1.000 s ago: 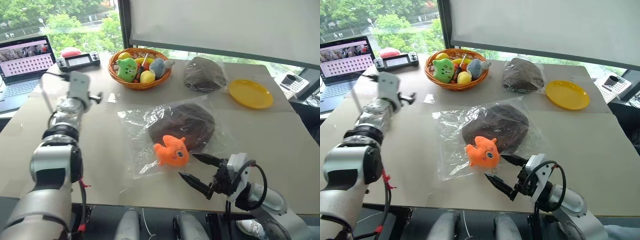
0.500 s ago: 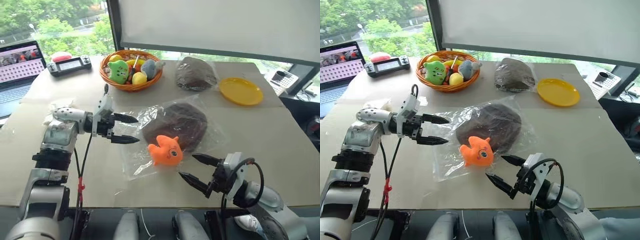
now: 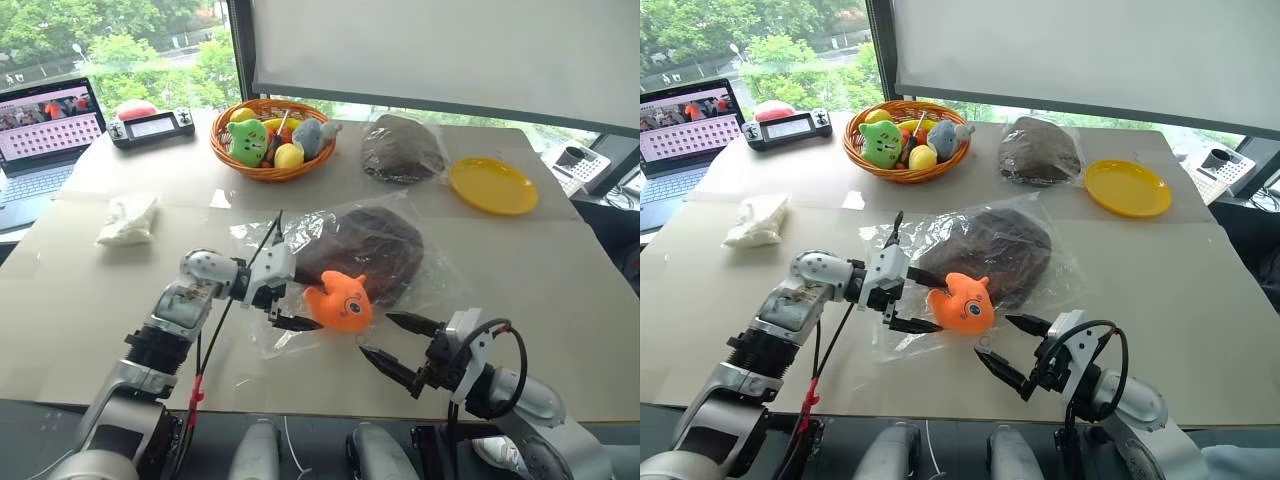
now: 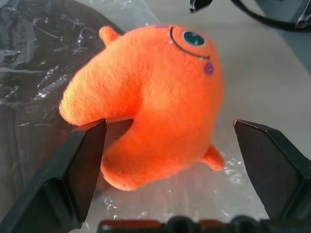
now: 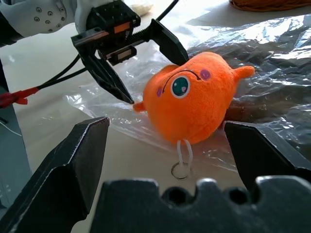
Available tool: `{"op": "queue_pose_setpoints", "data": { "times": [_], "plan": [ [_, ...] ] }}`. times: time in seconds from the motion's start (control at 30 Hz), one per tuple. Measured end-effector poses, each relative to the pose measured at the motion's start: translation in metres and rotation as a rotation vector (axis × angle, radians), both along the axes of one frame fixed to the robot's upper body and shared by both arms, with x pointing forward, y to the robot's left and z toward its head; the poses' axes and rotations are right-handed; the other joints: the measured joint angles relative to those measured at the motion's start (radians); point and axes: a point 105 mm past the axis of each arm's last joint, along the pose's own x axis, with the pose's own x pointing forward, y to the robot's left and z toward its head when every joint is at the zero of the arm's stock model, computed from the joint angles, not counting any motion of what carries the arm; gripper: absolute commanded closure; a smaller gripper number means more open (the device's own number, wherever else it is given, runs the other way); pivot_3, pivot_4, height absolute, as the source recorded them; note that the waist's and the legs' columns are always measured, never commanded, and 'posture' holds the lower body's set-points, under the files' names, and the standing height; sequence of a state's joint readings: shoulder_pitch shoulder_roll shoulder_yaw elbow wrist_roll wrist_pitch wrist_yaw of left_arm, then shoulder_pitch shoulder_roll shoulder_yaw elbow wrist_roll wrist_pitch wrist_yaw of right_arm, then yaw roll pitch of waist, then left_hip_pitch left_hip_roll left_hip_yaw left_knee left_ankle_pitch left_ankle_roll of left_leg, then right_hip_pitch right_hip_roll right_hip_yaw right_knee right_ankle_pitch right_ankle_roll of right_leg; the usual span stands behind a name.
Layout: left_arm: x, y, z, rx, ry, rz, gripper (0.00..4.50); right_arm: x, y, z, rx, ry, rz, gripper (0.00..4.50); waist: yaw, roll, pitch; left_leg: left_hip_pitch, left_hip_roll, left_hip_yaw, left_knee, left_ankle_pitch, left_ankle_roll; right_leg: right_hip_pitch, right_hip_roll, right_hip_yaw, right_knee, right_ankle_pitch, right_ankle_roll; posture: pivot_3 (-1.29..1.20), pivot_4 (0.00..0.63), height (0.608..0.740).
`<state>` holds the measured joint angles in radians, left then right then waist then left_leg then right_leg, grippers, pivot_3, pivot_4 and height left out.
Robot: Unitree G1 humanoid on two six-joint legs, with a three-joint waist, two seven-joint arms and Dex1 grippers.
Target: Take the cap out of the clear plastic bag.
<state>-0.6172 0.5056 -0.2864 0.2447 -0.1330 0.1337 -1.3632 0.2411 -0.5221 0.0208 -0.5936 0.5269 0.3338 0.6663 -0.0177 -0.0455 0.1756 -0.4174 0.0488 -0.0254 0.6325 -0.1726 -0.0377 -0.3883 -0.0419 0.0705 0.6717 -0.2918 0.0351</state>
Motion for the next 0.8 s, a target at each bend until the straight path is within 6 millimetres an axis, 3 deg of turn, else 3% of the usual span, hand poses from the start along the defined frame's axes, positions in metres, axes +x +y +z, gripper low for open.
{"op": "queue_pose_setpoints", "data": {
  "times": [0.1, 0.37, 0.5, 0.63, 0.73, 0.8],
  "plan": [
    [0.002, -0.001, -0.007, 0.021, -0.007, 0.0, 0.77, -0.001, 0.0, -0.001, 0.001, 0.002, -0.012, 0.0, 0.0, 0.0, 0.0, 0.0, 0.0, 0.0, 0.0, 0.0, 0.0, 0.0, 0.0, 0.0, 0.0, 0.0, 0.0, 0.0, 0.15, 0.74],
    [0.002, -0.001, -0.007, 0.022, -0.008, -0.012, 3.6, 0.0, 0.0, 0.0, 0.005, -0.003, -0.03, 0.0, 0.002, 0.0, 0.0, 0.0, 0.0, 0.0, 0.0, 0.0, 0.0, 0.0, 0.0, 0.0, 0.0, 0.0, 0.0, 0.0, 0.15, 0.74],
    [0.004, -0.001, 0.001, -0.038, 0.007, 0.004, 3.6, 0.0, 0.0, 0.0, 0.004, -0.004, -0.031, 0.0, 0.002, 0.0, 0.0, 0.0, 0.0, 0.0, 0.0, 0.0, 0.0, 0.0, 0.0, 0.0, 0.0, 0.0, 0.0, 0.0, 0.15, 0.74],
    [0.016, 0.014, 0.028, -0.141, 0.055, 0.094, 3.6, 0.0, 0.0, -0.001, -0.003, -0.005, -0.033, 0.0, 0.0, 0.0, 0.0, 0.0, 0.0, 0.0, 0.0, 0.0, 0.0, 0.0, 0.0, -0.001, 0.0, 0.0, 0.0, 0.0, 0.15, 0.74],
    [0.043, 0.041, 0.055, -0.204, 0.038, 0.242, 3.6, -0.001, -0.001, -0.001, -0.006, -0.005, -0.033, 0.0, 0.0, 0.0, 0.0, 0.0, 0.0, 0.0, 0.0, 0.0, 0.0, 0.0, 0.0, -0.001, 0.0, 0.0, 0.001, 0.0, 0.15, 0.74],
    [0.088, 0.081, 0.08, -0.305, -0.019, 0.558, 3.6, -0.001, -0.001, 0.0, -0.01, -0.011, -0.034, 0.0, 0.001, 0.0, 0.0, 0.0, 0.0, -0.001, 0.001, 0.0, 0.0, 0.0, 0.0, -0.001, 0.0, 0.0, 0.001, 0.0, 0.15, 0.74]
  ]
}}
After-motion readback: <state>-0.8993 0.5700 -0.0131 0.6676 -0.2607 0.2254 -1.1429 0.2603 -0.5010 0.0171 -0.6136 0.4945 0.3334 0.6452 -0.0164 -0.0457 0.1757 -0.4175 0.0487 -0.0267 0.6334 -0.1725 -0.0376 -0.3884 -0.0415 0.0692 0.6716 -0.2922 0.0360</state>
